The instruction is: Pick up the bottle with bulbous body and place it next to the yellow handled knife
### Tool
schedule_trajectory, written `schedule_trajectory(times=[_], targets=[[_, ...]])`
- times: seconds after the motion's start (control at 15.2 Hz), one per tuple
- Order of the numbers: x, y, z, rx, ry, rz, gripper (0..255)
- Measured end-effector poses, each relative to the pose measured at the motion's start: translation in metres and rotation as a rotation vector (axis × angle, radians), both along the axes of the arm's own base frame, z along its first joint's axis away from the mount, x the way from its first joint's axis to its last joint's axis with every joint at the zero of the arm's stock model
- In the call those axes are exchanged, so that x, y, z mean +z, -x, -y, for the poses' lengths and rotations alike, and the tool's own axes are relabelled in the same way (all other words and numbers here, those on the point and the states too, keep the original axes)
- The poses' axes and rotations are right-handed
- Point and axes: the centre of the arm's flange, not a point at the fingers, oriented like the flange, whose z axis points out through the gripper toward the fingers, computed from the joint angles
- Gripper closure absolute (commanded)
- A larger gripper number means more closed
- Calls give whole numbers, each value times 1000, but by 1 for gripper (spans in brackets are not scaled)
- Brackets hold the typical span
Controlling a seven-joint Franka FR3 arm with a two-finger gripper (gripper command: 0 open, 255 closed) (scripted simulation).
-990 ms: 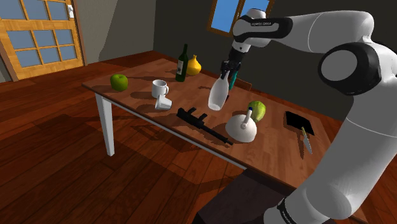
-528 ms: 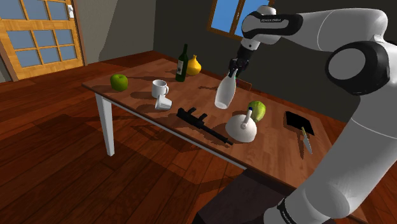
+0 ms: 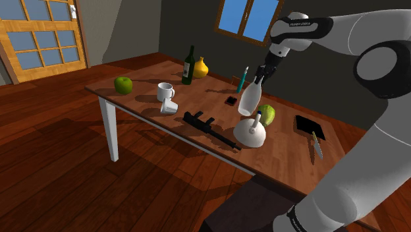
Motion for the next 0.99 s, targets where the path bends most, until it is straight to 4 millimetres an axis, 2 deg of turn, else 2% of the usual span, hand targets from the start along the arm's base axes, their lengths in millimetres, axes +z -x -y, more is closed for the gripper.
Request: schedule_trajectory(times=[0.99], targets=[[-1,131,150,0,0,0,255]])
